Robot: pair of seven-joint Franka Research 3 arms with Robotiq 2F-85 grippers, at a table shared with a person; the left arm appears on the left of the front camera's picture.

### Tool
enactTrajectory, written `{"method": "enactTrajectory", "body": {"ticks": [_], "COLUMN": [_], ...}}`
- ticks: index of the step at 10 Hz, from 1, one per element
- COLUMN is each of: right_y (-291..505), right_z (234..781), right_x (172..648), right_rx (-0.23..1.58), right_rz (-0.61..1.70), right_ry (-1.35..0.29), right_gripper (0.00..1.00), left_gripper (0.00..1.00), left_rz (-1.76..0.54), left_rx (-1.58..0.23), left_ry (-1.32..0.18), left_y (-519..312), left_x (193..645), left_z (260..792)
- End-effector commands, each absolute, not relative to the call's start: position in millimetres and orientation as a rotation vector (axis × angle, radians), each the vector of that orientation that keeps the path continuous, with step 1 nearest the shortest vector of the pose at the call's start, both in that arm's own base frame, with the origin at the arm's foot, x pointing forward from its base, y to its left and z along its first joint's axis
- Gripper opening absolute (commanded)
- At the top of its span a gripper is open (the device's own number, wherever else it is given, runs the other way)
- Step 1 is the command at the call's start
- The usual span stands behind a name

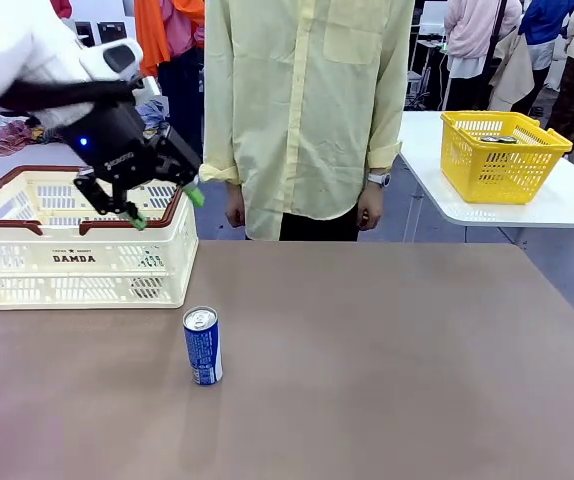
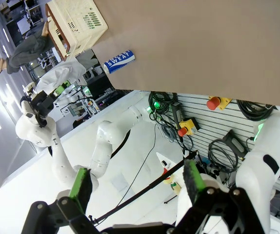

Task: Place the drinks into the Shopping basket.
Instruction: Pick up one drink and place it into the Shopping basket.

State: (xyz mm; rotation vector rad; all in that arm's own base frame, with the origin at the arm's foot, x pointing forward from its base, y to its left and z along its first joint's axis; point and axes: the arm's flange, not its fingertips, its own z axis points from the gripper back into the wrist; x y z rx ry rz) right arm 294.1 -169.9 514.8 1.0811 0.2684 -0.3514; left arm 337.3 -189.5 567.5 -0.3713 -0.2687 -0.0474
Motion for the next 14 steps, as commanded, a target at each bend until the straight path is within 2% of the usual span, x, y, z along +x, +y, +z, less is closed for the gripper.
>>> {"method": "enactTrajectory", "body": {"ticks": [1, 3, 4, 8, 9, 11, 14], "right_y": [-172.7, -172.7, -172.7, -172.7, -172.7, -172.7, -172.7], "right_z": [514.2, 514.2, 514.2, 514.2, 514.2, 514.2, 514.2], "right_x": [290.8, 290.8, 290.8, 290.8, 290.8, 290.8, 290.8], "right_rx": [1.068, 1.068, 1.068, 1.068, 1.068, 1.068, 1.068], "right_rz": [-0.329, -0.329, -0.329, -0.329, -0.329, -0.329, -0.329], "right_ry": [0.267, 0.267, 0.267, 0.267, 0.267, 0.267, 0.267], "right_gripper": [1.0, 1.0, 1.0, 1.0, 1.0, 1.0, 1.0], "left_gripper": [1.0, 1.0, 1.0, 1.0, 1.0, 1.0, 1.0], "left_rz": [0.033, -0.015, -0.013, -0.029, -0.003, 0.037, -0.028], "left_rx": [-0.184, -0.23, -0.203, -0.207, -0.23, -0.174, -0.103], "left_ry": [-0.248, -0.12, -0.278, -0.252, -0.205, -0.201, -0.194], "left_y": [-188.8, -185.4, -187.8, -188.8, -177.7, -202.3, -243.3], "left_x": [322.5, 317.2, 324.7, 323.0, 329.8, 305.7, 292.7], "left_z": [549.0, 560.9, 546.6, 547.9, 527.7, 507.8, 484.0]}}
